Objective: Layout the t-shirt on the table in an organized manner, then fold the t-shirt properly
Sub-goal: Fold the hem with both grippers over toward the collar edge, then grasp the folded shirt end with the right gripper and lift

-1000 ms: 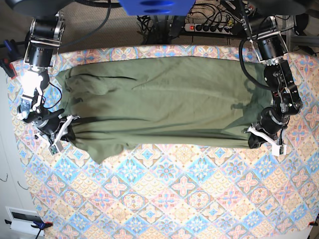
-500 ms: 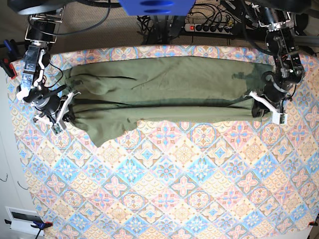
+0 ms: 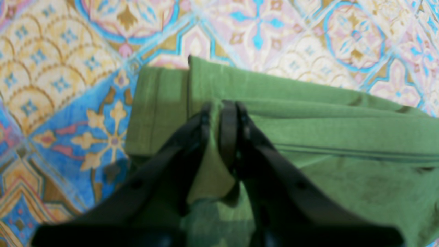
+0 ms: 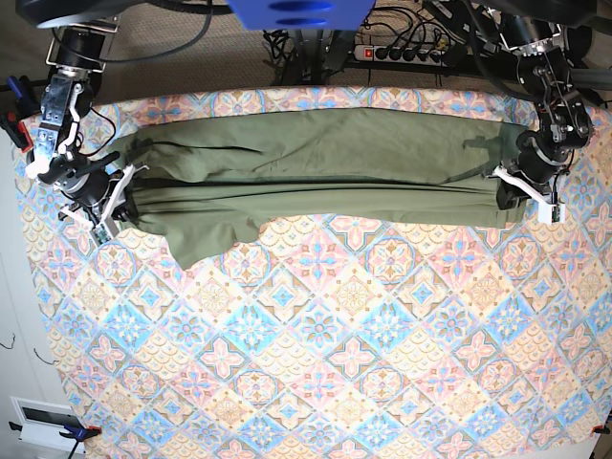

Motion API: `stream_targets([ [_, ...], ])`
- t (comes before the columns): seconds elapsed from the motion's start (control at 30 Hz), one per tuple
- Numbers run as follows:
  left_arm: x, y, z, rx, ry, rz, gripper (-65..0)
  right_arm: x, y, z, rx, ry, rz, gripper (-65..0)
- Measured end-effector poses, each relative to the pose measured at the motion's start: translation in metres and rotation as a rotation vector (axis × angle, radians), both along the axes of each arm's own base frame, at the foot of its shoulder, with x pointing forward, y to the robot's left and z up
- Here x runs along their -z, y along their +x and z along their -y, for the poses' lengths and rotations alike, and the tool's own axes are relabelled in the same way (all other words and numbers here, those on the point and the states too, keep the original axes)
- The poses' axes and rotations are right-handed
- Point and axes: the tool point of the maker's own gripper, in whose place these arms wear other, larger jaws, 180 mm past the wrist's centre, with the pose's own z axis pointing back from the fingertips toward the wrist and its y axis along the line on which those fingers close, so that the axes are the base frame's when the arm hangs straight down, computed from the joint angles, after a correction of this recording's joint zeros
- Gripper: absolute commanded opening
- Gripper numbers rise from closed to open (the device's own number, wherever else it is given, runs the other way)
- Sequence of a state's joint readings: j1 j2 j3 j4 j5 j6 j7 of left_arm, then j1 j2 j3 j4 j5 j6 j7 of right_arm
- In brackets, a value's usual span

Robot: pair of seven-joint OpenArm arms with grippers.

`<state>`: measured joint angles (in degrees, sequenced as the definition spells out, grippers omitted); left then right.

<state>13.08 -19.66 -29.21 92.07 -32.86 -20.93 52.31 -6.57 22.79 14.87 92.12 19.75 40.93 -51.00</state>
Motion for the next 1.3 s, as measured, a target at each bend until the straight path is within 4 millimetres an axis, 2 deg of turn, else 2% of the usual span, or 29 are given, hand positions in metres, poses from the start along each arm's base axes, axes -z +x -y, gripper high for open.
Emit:
stream_targets([
  [0.07, 0.003, -0.003, 0.0, -0.002, -0.001, -0.012, -65.0, 0.0, -0.002, -0.001, -0.002, 0.005, 0.005, -64.1],
  [0.23, 0.017, -0.022, 0.001, 0.001, 0.0, -0.064, -65.0, 0.019, -0.026, 0.0, -0.002, -0.001, -0.069, -63.6],
  [0.3, 0.018, -0.022, 0.001, -0.001, 0.0, -0.067, -65.0, 0.018, -0.025, 0.0, -0.001, -0.002, -0.066, -60.4],
  [0.37, 0.016, -0.019, 0.001, 0.0, 0.001, -0.06, -60.1, 0.018, -0.024, 0.002, 0.007, -0.01, -0.063, -54.5],
  [0.47, 0.019, -0.024, -0.003, -0.002, 0.009, -0.11, -48.2, 0.022, -0.034, 0.007, 0.012, -0.029, -0.085, -43.0],
  [0.53, 0.02, -0.026, -0.004, -0.007, 0.01, -0.12, -42.4, 0.025, -0.038, 0.01, 0.016, -0.042, -0.103, -38.4],
  [0.6, 0.02, -0.027, -0.004, -0.01, 0.01, -0.123, -37.8, 0.019, -0.035, 0.014, 0.03, -0.047, -0.086, -37.9],
  [0.77, 0.014, -0.026, -0.003, -0.034, -0.057, -0.085, -30.2, -0.018, -0.019, 0.031, 0.066, -0.094, 0.027, -37.7],
  [0.93, 0.002, -0.024, 0.007, -0.058, -0.201, -0.022, -27.9, -0.014, -0.012, 0.005, -0.002, -0.075, 0.021, -37.7],
  [1.0, -0.004, -0.019, 0.011, -0.058, -0.241, 0.01, -27.8, -0.022, 0.004, -0.007, -0.037, -0.078, 0.049, -37.8],
  [1.07, -0.007, -0.017, 0.014, -0.058, -0.271, 0.029, -27.8, -0.042, 0.028, -0.02, -0.069, -0.056, 0.127, -37.8],
  [1.13, -0.011, -0.015, 0.018, -0.058, -0.312, 0.045, -27.8, -0.05, 0.041, -0.032, -0.099, -0.054, 0.157, -37.7],
  [1.23, -0.021, -0.01, 0.024, -0.059, -0.389, 0.091, -27.8, -0.044, 0.054, -0.058, -0.145, -0.009, 0.138, -37.7],
  [1.3, -0.026, -0.008, 0.027, -0.059, -0.426, 0.111, -27.8, -0.039, 0.063, -0.061, -0.141, 0.008, 0.12, -37.7],
])
